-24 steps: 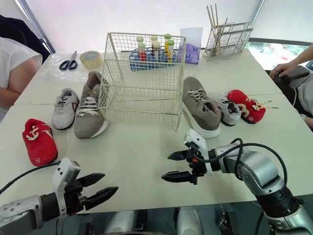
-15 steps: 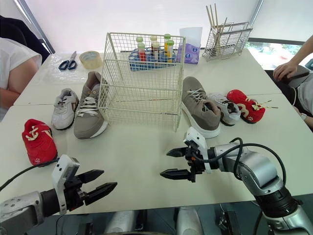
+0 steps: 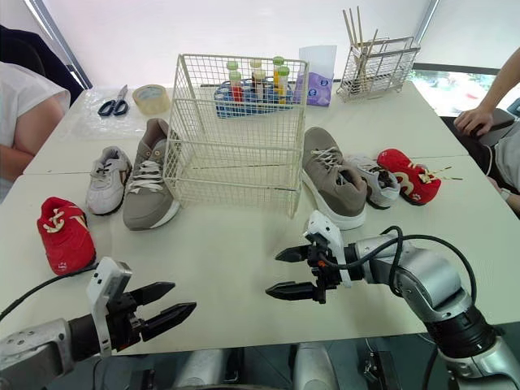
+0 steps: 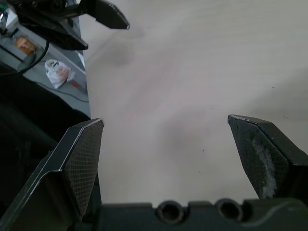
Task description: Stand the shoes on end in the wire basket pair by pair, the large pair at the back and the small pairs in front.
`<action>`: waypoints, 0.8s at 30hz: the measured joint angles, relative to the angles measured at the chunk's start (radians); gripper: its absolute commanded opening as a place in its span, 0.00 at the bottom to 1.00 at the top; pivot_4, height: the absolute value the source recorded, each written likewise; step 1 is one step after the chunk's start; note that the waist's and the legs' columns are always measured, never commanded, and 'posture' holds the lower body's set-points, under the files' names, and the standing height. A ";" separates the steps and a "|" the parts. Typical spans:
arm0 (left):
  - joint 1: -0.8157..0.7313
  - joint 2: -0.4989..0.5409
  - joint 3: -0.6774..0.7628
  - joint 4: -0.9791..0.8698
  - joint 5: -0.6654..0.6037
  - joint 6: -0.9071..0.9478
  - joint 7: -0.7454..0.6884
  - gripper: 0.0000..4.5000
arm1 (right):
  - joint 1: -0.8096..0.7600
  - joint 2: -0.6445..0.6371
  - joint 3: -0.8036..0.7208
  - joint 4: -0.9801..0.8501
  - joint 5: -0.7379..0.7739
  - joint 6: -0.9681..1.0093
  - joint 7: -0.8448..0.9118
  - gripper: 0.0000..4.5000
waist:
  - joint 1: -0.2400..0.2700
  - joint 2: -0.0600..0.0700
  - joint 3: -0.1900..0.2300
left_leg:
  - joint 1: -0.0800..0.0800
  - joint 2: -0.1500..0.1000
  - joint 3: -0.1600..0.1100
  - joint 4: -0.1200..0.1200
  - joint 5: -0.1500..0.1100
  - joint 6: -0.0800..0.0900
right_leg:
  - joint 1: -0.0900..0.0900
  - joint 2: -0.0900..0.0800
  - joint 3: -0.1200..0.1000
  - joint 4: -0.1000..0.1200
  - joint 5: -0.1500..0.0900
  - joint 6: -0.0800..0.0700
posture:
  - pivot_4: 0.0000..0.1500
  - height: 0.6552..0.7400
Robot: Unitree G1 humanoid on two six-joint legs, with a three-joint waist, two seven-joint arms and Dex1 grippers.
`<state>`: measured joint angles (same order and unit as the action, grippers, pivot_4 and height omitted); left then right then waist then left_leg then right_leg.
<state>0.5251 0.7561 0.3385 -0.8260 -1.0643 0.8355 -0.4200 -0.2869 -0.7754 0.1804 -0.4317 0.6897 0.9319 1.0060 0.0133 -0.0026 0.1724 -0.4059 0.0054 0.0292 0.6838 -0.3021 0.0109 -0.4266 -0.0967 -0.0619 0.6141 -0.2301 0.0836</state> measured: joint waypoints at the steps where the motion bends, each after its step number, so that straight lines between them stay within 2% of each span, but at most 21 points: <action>1: -0.003 0.004 0.000 0.001 0.010 -0.002 -0.009 0.95 | -0.002 0.001 0.001 0.000 -0.001 0.000 -0.002 1.00 | 0.001 0.000 0.000 | 0.000 0.000 0.000 0.000 0.000 0.000 | 0.000 0.000 0.000 0.000 0.000 0.000 | 1.00 1.00; 5: -0.030 0.044 -0.001 0.023 0.057 -0.020 -0.070 0.95 | -0.036 -0.014 0.002 0.000 0.001 0.005 0.012 1.00 | 0.000 0.000 0.000 | 0.000 0.000 0.001 0.000 0.000 0.000 | 0.000 0.000 0.000 0.000 0.000 0.000 | 1.00 1.00; 7: -0.067 0.092 -0.002 0.060 0.088 -0.026 -0.126 0.95 | -0.103 -0.036 -0.001 -0.004 0.038 0.040 0.042 1.00 | 0.000 0.001 0.000 | 0.000 0.000 0.001 0.001 0.000 0.000 | 0.000 0.000 0.000 0.001 0.000 0.000 | 1.00 1.00; 11: -0.160 0.194 0.031 0.117 0.090 -0.035 -0.253 0.95 | -0.342 -0.058 -0.054 -0.003 0.162 0.143 0.099 1.00 | -0.003 0.000 0.001 | 0.000 0.002 0.001 0.000 0.000 0.000 | -0.001 0.002 0.000 0.001 0.000 -0.001 | 1.00 1.00; 13: -0.259 0.280 0.082 0.145 0.024 -0.006 -0.323 0.95 | -0.511 -0.061 -0.063 0.062 0.178 0.160 0.133 1.00 | -0.002 0.001 0.002 | 0.000 0.003 0.001 0.001 0.000 -0.001 | -0.003 0.003 0.000 0.001 0.001 -0.001 | 1.00 1.00; 16: -0.413 0.362 0.128 0.157 -0.067 0.024 -0.361 0.95 | -0.661 -0.053 -0.012 0.166 0.055 0.042 0.162 1.00 | -0.002 0.001 0.002 | 0.000 0.003 0.001 0.000 0.001 -0.001 | -0.002 0.003 0.000 0.000 0.001 -0.001 | 1.00 1.00; 18: -0.495 0.378 0.121 0.158 -0.125 0.046 -0.356 0.95 | -0.706 -0.042 0.094 0.260 -0.105 -0.108 0.187 1.00 | -0.007 0.001 0.002 | 0.000 0.002 0.003 0.000 0.001 -0.001 | -0.002 0.003 0.002 0.000 0.001 0.000 | 1.00 1.00; 21: -0.559 0.385 0.104 0.153 -0.188 0.077 -0.326 0.95 | -0.750 0.008 0.220 0.420 -0.276 -0.247 0.219 1.00 | -0.017 0.001 0.003 | -0.001 0.001 0.005 0.000 0.001 -0.002 | -0.003 0.003 0.004 0.001 0.004 0.005 | 1.00 1.00; 24: -0.573 0.399 0.106 0.136 -0.248 0.104 -0.291 0.95 | -0.797 0.023 0.274 0.509 -0.373 -0.300 0.251 1.00 | -0.026 0.001 0.004 | -0.002 0.002 0.005 -0.001 0.002 -0.004 | -0.004 0.003 0.004 0.001 0.005 0.007 | 1.00 1.00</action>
<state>-0.0476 1.1547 0.4446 -0.6898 -1.3124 0.9392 -0.7112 -1.0840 -0.7527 0.4544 0.0772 0.3164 0.6315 1.2571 -0.0122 -0.0017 0.1769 -0.4077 0.0071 0.0345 0.6832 -0.3000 0.0073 -0.4309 -0.0939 -0.0579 0.6153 -0.2250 0.0904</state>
